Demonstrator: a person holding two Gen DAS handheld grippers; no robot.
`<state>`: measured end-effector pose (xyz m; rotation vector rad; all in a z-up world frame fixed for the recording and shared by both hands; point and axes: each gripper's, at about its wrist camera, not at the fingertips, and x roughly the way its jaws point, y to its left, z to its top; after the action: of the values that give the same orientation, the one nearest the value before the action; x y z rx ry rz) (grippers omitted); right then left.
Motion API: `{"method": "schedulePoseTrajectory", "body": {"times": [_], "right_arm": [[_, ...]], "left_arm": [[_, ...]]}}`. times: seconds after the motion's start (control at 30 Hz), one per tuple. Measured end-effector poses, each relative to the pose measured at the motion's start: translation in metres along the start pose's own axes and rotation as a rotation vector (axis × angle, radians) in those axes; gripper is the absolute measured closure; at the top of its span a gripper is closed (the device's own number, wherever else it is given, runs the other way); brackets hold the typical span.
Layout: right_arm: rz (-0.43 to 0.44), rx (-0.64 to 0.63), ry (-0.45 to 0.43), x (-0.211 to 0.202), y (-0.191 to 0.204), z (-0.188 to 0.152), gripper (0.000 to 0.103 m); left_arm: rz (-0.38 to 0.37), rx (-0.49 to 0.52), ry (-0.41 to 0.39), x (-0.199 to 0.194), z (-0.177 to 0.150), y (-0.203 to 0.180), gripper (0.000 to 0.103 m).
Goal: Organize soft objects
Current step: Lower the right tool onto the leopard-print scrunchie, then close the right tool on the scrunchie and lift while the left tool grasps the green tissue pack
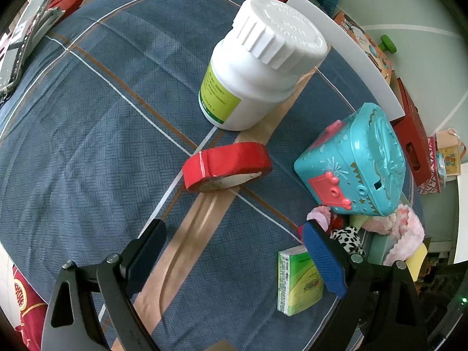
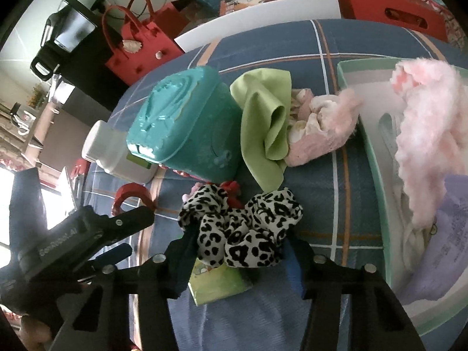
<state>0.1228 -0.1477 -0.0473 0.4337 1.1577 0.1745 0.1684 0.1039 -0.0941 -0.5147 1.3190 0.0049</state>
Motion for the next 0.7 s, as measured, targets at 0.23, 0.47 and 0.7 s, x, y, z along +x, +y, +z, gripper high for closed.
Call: {"method": "schedulePoseTrajectory", "body": {"times": [0.23, 0.47, 0.7], "right_arm": [[0.035, 0.022, -0.027, -0.012, -0.003, 0.002, 0.056], [0.061, 0.037, -0.067, -0.031, -0.009, 0.003, 0.059], [0.035, 0.055, -0.150, -0.059, -0.015, 0.008, 0.059]], "left_arm": [[-0.003, 0.000, -0.002, -0.001, 0.000, 0.001, 0.009], [-0.010, 0.003, 0.003, -0.001, 0.002, -0.001, 0.009], [-0.032, 0.031, 0.017, 0.001, -0.002, -0.014, 0.009]]}}
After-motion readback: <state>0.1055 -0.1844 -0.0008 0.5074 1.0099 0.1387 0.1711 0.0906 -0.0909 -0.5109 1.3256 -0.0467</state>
